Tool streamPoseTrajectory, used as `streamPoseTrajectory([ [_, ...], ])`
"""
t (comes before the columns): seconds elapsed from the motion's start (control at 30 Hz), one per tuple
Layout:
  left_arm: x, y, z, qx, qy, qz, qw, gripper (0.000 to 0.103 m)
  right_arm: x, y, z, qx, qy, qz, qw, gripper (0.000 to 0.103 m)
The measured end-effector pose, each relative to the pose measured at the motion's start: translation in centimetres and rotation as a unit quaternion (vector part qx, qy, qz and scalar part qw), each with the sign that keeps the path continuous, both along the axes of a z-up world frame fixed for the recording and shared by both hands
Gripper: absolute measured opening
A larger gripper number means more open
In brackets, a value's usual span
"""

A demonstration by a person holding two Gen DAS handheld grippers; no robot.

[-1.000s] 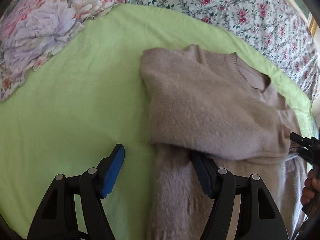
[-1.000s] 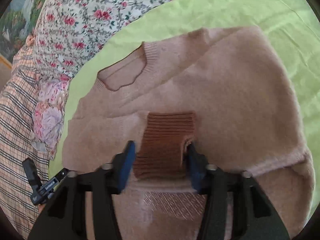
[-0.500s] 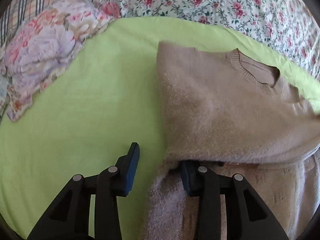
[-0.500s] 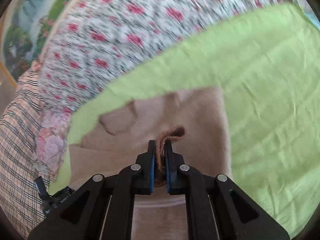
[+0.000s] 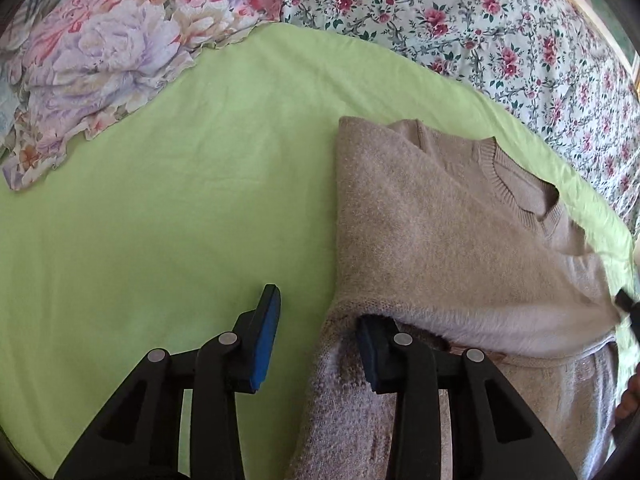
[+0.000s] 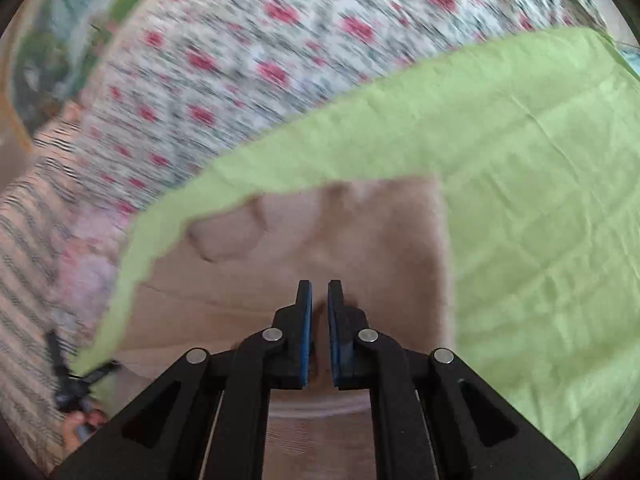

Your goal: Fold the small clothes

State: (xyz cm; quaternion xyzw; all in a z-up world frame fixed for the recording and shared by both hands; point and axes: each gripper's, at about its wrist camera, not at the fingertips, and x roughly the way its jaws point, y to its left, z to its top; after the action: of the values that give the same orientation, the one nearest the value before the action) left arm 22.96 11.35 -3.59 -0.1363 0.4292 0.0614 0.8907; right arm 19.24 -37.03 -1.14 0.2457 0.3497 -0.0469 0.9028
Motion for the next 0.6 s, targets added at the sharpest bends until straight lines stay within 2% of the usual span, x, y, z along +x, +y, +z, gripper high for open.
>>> streamPoseTrajectory([
  [0.07, -0.1, 0.1, 0.0, -0.004, 0.001, 0.000, 1.0000, 0.038, -0.5, -0.9, -1.4, 0.011, 0.035, -0.016, 0.999, 0.009],
  [0.13, -0.5, 0.2, 0.1, -0.003, 0.007, -0.003, 1.0000, 0.039, -1.5, -1.4, -1.2, 0.026, 0.028, -0.026, 0.999, 0.009],
  [0.2, -1.2, 0.1, 0.5, -0.007, 0.013, -0.014, 0.9998, 0.039, -2.5, -1.1, 0.4, 0.008, 0.011, -0.031, 0.999, 0.009],
  [0.27, -2.4, 0.1, 1.6, -0.027, 0.001, -0.032, 0.9991, 0.038, -3.0, -0.3, 1.9, 0.005, -0.015, -0.011, 1.000, 0.009],
  [0.33, -3.2, 0.1, 2.9, -0.043, -0.022, -0.044, 0.9979, 0.042, -1.7, 1.4, 2.3, 0.018, -0.022, 0.034, 0.999, 0.009],
  [0.43, -2.7, -0.3, 3.8, -0.038, -0.030, -0.044, 0.9979, 0.049, 0.1, 3.4, 1.0, 0.013, 0.005, 0.069, 0.998, 0.009],
  [0.53, -1.1, -1.0, 2.9, -0.010, -0.001, -0.045, 0.9989, 0.049, 1.0, 4.2, -1.7, 0.003, 0.072, 0.083, 0.994, 0.009],
  [0.6, -0.4, -1.8, 1.7, 0.014, 0.026, -0.055, 0.9981, 0.050, 0.3, 4.2, -2.3, 0.002, 0.076, 0.085, 0.993, 0.009],
])
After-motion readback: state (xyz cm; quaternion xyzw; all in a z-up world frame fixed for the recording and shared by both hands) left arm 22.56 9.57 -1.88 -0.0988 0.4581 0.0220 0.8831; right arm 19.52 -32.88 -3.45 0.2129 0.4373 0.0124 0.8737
